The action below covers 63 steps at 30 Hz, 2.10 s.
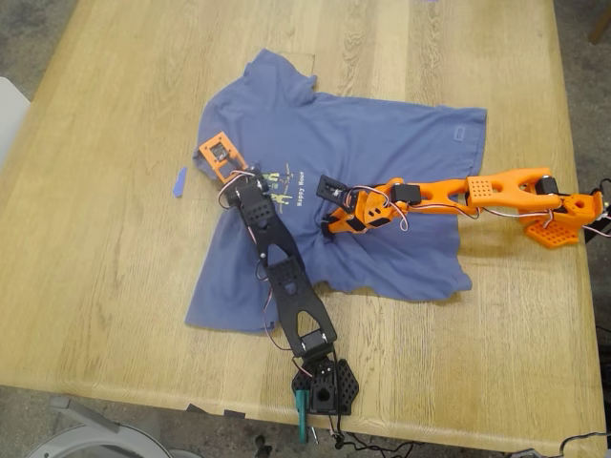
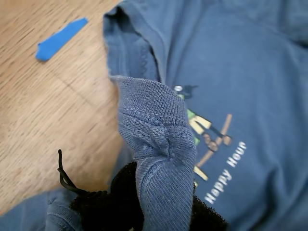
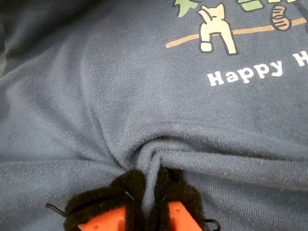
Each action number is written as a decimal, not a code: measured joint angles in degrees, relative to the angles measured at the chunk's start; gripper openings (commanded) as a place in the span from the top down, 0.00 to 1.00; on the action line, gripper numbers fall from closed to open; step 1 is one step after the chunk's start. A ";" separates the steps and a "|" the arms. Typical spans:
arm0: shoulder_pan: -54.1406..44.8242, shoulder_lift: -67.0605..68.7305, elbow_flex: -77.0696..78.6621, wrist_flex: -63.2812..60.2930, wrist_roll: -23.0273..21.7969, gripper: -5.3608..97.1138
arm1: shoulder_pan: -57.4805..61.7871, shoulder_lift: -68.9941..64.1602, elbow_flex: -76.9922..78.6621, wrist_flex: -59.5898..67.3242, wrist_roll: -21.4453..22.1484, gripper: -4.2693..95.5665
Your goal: Fold a T-shirt
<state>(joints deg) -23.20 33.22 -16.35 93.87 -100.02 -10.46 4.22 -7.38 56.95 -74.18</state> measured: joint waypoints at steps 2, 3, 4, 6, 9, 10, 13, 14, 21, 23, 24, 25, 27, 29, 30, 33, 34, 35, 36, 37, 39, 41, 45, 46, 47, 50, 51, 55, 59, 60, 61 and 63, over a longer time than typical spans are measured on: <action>2.11 1.41 0.00 0.88 0.00 0.95 | 1.14 0.62 0.00 0.00 0.00 0.96; 3.34 2.11 0.00 1.14 0.00 0.95 | 1.76 1.14 0.00 0.00 0.00 0.96; 4.75 2.81 0.00 1.41 0.00 0.95 | 2.29 1.58 0.00 0.09 0.09 0.96; 7.56 4.31 0.00 2.20 0.00 0.95 | 3.52 2.64 0.70 0.53 0.26 0.96; 11.60 6.33 0.00 3.08 0.00 0.95 | 5.45 4.04 0.62 1.58 0.35 0.96; 12.83 6.77 0.00 3.16 0.00 0.95 | 6.24 4.39 0.62 1.93 0.35 0.96; 16.08 7.65 0.00 3.87 0.00 0.95 | 9.05 5.71 0.62 2.55 0.70 0.96; 16.88 7.82 0.00 4.22 0.00 0.95 | 10.11 6.15 0.70 2.55 0.88 0.96; 20.13 8.79 0.00 5.36 0.00 0.95 | 15.47 8.53 0.70 2.46 1.32 0.96; 21.45 8.79 0.00 5.80 0.00 0.95 | 16.79 8.88 0.79 2.46 1.41 0.96; 22.24 8.79 0.00 5.80 0.00 0.95 | 17.31 8.96 0.79 2.46 1.41 0.96; 23.20 8.79 0.00 5.80 0.00 0.95 | 17.75 8.96 0.79 2.46 1.41 0.96; 25.58 8.79 0.00 5.80 0.00 0.95 | 18.46 9.05 0.79 2.46 1.76 0.96; 28.83 8.79 0.00 5.80 0.00 0.95 | 19.16 9.49 0.79 2.55 1.93 0.96; 30.50 8.79 0.00 5.80 0.00 0.95 | 19.69 9.58 0.88 2.55 1.93 0.96; 36.30 8.79 0.00 5.80 0.00 0.95 | 21.36 9.84 0.88 2.72 1.93 0.96; 38.32 8.79 0.00 5.80 0.00 0.95 | 21.97 10.02 0.88 2.90 1.93 0.96; 40.25 8.79 0.00 5.80 0.00 0.95 | 22.50 10.28 0.88 3.08 1.93 0.96; 42.01 8.79 0.00 5.80 0.00 0.95 | 23.12 10.46 0.88 3.16 1.93 0.96; 43.68 8.79 0.00 5.80 0.00 0.95 | 23.64 10.72 0.88 3.43 1.93 0.96; 46.41 8.79 0.00 5.80 0.00 0.95 | 24.70 11.16 0.88 3.87 1.93 0.96; 48.52 8.53 0.00 5.80 0.00 0.95 | 25.49 11.60 0.88 4.31 1.93 0.96; 51.68 5.62 0.00 4.31 0.00 0.95 | 26.54 11.78 0.97 4.92 2.02 0.96; 52.29 4.39 0.00 3.43 0.00 0.95 | 26.72 11.87 0.97 5.27 2.02 0.96; 52.91 3.08 0.00 2.37 0.00 0.95 | 26.98 11.95 0.97 5.45 2.02 0.96; 54.58 -2.20 0.00 -1.85 0.00 0.95 | 27.42 12.39 0.97 6.06 2.02 0.96; 55.02 -4.13 0.00 -3.69 0.00 0.95 | 27.60 12.48 0.97 6.15 2.02 0.96; 56.87 -11.43 0.00 -9.67 0.00 0.95 | 27.77 12.66 0.97 6.86 2.29 0.96; 58.89 -15.91 0.00 -13.36 0.09 0.95 | 27.86 13.10 0.97 7.73 2.37 0.96; 59.06 -16.88 0.00 -14.15 0.09 0.95 | 27.95 13.18 0.97 7.82 2.37 0.96; 59.15 -17.84 0.00 -14.85 0.09 0.95 | 27.95 13.18 0.97 7.91 2.37 0.96; 59.33 -20.04 0.00 -16.17 0.09 0.95 | 27.95 13.18 0.97 8.09 2.37 0.96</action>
<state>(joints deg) 36.12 13.18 -16.35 77.70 -99.93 17.49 17.40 -6.42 65.04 -71.81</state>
